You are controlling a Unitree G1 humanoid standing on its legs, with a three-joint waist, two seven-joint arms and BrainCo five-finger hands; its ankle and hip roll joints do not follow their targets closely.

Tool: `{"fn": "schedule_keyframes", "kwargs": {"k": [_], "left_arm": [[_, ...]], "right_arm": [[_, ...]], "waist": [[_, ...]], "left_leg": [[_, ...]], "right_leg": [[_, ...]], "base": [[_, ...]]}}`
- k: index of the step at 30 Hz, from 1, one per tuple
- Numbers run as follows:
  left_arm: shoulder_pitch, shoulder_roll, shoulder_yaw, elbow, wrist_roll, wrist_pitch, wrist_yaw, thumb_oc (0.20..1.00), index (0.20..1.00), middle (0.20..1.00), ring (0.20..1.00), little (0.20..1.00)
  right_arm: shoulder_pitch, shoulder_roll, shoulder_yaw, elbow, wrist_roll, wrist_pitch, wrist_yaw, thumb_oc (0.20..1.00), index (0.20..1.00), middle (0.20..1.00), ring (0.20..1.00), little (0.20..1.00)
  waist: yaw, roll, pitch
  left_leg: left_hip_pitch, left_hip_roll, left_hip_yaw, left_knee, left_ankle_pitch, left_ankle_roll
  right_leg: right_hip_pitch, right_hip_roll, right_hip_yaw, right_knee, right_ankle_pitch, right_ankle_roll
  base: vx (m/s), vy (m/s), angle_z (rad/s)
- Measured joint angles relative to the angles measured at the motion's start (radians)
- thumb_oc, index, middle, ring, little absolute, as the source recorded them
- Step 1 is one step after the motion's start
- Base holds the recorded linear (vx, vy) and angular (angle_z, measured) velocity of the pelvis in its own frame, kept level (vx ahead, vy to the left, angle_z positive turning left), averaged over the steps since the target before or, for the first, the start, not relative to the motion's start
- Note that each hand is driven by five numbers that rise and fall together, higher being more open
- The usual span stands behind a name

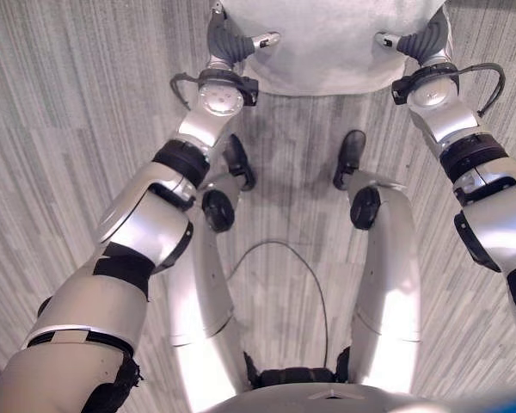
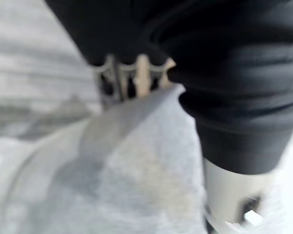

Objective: Pick up all the scattered cushions and arrange them neatly on the sofa.

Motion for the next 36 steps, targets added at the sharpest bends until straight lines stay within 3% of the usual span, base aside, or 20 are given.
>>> {"fn": "schedule_keyframes", "kwargs": {"k": [11,16,19,22,26,27,28,29,31,36], "left_arm": [[0.014,0.063,0.049,-0.081,-0.036,-0.026,0.022,0.2,0.2,0.2,0.2,0.2],[0.092,0.063,0.127,-0.192,-0.036,-0.024,0.021,0.2,0.2,0.2,0.2,0.2],[0.236,0.055,0.156,-0.299,-0.034,-0.05,0.018,0.2,0.2,0.2,0.2,0.2],[0.277,0.051,0.197,-0.355,-0.024,-0.053,0.017,0.2,0.2,0.2,0.2,0.2],[0.519,-0.017,0.272,-0.478,0.027,-0.056,-0.003,0.2,0.2,0.2,0.2,0.2],[0.614,-0.024,0.331,-0.535,0.059,-0.057,-0.017,0.2,0.2,0.2,0.2,0.2],[0.688,-0.034,0.33,-0.538,0.066,-0.054,-0.022,0.2,0.2,0.2,0.2,0.2],[0.805,-0.039,0.314,-0.552,0.101,-0.055,-0.025,0.2,0.2,0.2,0.2,0.2],[0.874,-0.053,0.297,-0.545,0.131,-0.054,-0.031,0.2,0.2,0.2,0.2,0.2],[0.917,-0.053,0.32,-0.551,0.16,-0.058,-0.05,0.2,0.2,0.2,0.2,0.2]], "right_arm": [[0.057,-0.06,-0.044,-0.118,-0.001,-0.004,0.023,0.2,0.2,0.2,0.2,0.2],[0.137,-0.082,-0.091,-0.232,-0.001,-0.002,0.038,0.2,0.2,0.2,0.2,0.2],[0.269,-0.076,-0.116,-0.31,-0.013,-0.018,0.047,0.2,0.2,0.2,0.2,0.2],[0.343,-0.069,-0.183,-0.385,-0.022,-0.018,0.058,0.2,0.2,0.2,0.2,0.2],[0.608,0.057,-0.324,-0.514,-0.032,-0.047,0.061,0.2,0.2,0.2,0.2,0.2],[0.684,0.125,-0.366,-0.579,-0.032,-0.047,0.063,0.2,0.2,0.2,0.2,0.2],[0.757,0.15,-0.354,-0.592,-0.032,-0.05,0.063,0.2,0.2,0.2,0.2,0.2],[0.868,0.169,-0.325,-0.615,-0.043,-0.061,0.065,0.2,0.2,0.2,0.2,0.2],[0.924,0.167,-0.291,-0.613,-0.058,-0.071,0.085,0.2,0.2,0.2,0.2,0.2],[0.974,0.182,-0.297,-0.626,-0.079,-0.076,0.132,0.2,0.2,0.2,0.2,0.2]], "waist": [[0.007,0.005,-0.001],[-0.006,0.003,-0.006],[-0.015,0.002,-0.134],[-0.018,0.001,-0.133],[-0.034,-0.006,-0.16],[-0.035,-0.026,-0.055],[-0.035,-0.027,-0.086],[-0.04,-0.035,-0.189],[-0.039,-0.05,-0.24],[-0.015,-0.056,-0.257]], "left_leg": [[0.001,-0.006,-0.008,-0.013,0.01,-0.004],[0.162,-0.054,0.036,-0.286,0.114,-0.016],[0.183,-0.074,0.032,-0.355,0.134,-0.019],[0.228,-0.079,0.025,-0.379,0.135,-0.021],[0.446,-0.106,0.014,-0.482,0.135,-0.027],[0.64,-0.113,0.02,-0.547,0.145,-0.034],[0.685,-0.12,0.013,-0.585,0.148,-0.04],[0.719,-0.132,0.011,-0.633,0.144,-0.053],[0.811,-0.15,0.015,-0.7,0.154,-0.056],[0.983,-0.176,0.026,-0.763,0.165,-0.038]], "right_leg": [[0.003,0.0,-0.007,-0.002,-0.002,-0.006],[0.139,-0.012,-0.022,-0.221,0.07,0.006],[0.159,-0.017,-0.038,-0.27,0.071,0.012],[0.214,-0.02,-0.054,-0.291,0.069,0.013],[0.457,-0.034,-0.094,-0.408,0.06,0.035],[0.655,-0.036,-0.11,-0.471,0.083,0.03],[0.706,-0.034,-0.118,-0.512,0.086,0.037],[0.743,-0.033,-0.124,-0.554,0.079,0.047],[0.826,-0.036,-0.126,-0.616,0.081,0.067],[1.019,-0.041,-0.148,-0.711,0.117,0.084]], "base": [[0.0,0.001,0.01],[-0.04,-0.003,0.13],[-0.05,0.02,0.09],[-0.04,0.022,0.06],[-0.02,0.095,0.07],[0.08,0.163,0.04],[0.07,0.12,0.08],[0.09,0.088,0.12],[0.15,0.11,0.1],[0.11,0.106,0.02]]}}
